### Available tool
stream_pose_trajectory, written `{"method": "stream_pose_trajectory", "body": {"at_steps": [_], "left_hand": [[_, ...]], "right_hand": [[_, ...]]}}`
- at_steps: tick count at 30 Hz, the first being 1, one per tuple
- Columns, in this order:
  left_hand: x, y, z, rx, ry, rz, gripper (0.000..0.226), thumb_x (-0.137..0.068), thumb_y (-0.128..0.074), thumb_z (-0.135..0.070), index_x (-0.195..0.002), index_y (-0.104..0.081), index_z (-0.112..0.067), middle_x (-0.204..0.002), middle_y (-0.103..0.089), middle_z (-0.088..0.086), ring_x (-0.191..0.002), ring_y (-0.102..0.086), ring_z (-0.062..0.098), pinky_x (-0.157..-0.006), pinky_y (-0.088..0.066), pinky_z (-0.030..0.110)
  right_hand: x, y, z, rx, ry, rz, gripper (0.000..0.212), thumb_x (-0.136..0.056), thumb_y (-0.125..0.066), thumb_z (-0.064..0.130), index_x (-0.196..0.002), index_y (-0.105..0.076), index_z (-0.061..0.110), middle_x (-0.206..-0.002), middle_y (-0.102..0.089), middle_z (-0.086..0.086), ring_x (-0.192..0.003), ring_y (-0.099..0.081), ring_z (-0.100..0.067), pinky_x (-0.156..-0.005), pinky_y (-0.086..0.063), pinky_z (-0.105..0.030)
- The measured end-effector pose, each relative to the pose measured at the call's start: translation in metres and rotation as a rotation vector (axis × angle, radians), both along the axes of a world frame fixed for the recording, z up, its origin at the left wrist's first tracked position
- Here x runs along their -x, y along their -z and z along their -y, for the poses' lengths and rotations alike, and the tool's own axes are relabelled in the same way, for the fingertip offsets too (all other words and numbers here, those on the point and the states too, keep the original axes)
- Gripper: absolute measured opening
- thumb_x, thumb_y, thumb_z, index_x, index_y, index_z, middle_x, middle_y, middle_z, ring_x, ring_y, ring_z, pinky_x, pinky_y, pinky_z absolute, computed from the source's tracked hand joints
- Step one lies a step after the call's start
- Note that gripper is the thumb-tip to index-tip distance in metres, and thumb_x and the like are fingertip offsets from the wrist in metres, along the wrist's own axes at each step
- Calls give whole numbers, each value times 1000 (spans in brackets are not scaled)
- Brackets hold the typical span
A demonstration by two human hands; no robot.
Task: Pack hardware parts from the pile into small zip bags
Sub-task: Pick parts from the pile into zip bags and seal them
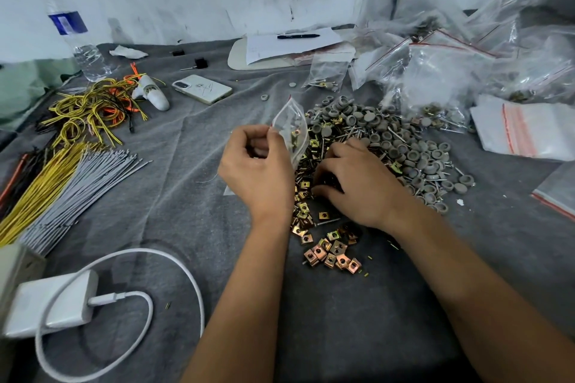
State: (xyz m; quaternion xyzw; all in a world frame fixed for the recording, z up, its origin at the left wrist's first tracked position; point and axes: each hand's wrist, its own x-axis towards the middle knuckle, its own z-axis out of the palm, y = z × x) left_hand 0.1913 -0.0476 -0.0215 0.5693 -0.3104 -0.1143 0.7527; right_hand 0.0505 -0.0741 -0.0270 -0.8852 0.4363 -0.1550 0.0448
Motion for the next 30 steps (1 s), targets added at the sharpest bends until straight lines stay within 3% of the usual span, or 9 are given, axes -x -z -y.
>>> {"method": "stream_pose_trajectory", "body": {"at_steps": [4,10,12,16,21,24,27,30], "left_hand": [[0,0,0,4,-16,1,16,-87,-71,-4,-77,-69,-16,-65,-60,-6,-59,-51,3,-60,-45,20],[-10,-3,-1,33,-111,-3,15,-87,-70,-4,-76,-69,-15,-63,-59,-5,-59,-51,6,-61,-46,23],[-16,-4,0,64,-128,-30,13,-86,-70,-2,-77,-69,-12,-64,-59,-2,-60,-50,8,-60,-45,23],[-31,-3,2,132,-119,-121,14,-83,-70,-7,-75,-69,-18,-63,-58,-8,-62,-50,8,-60,-45,25],[-26,4,5,-7,262,13,9,-82,-73,-13,-76,-72,-20,-71,-66,5,-65,-54,24,-61,-42,39],[-16,4,3,-139,455,179,8,-82,-75,-14,-75,-72,-18,-65,-63,-4,-60,-53,14,-56,-42,30],[-11,5,3,-216,523,281,16,-85,-76,-6,-76,-70,-18,-63,-64,-11,-57,-56,5,-54,-46,22],[-6,5,1,-271,537,379,12,-87,-77,-1,-79,-71,-9,-68,-67,-2,-60,-60,9,-58,-51,26]], "right_hand": [[4,-3,-2,-116,-57,-8,34,-94,-66,48,-119,-69,26,-113,-50,6,-112,-36,-16,-102,-37,-44],[3,-4,-7,-131,-172,58,17,-95,-70,24,-110,-64,20,-107,-59,10,-107,-46,-12,-103,-38,-41],[4,-3,-7,-142,-166,168,20,-96,-69,19,-116,-65,19,-109,-58,12,-109,-50,-10,-103,-41,-34],[6,-5,-5,-149,-97,424,24,-101,-60,11,-123,-69,14,-113,-56,11,-110,-52,-2,-89,-37,-5],[8,-6,-3,-94,-50,654,17,-94,-69,3,-104,-75,14,-105,-63,2,-96,-63,-10,-88,-52,-23],[10,-8,-3,-87,-27,811,17,-87,-77,2,-101,-76,13,-100,-72,4,-94,-70,-9,-88,-59,-32],[13,-10,-4,-9,1,906,20,-84,-82,9,-100,-77,19,-96,-76,10,-90,-73,-6,-81,-61,-28],[16,-12,-3,44,19,1004,20,-83,-83,10,-98,-76,20,-92,-76,11,-86,-73,-8,-76,-59,-24]]}}
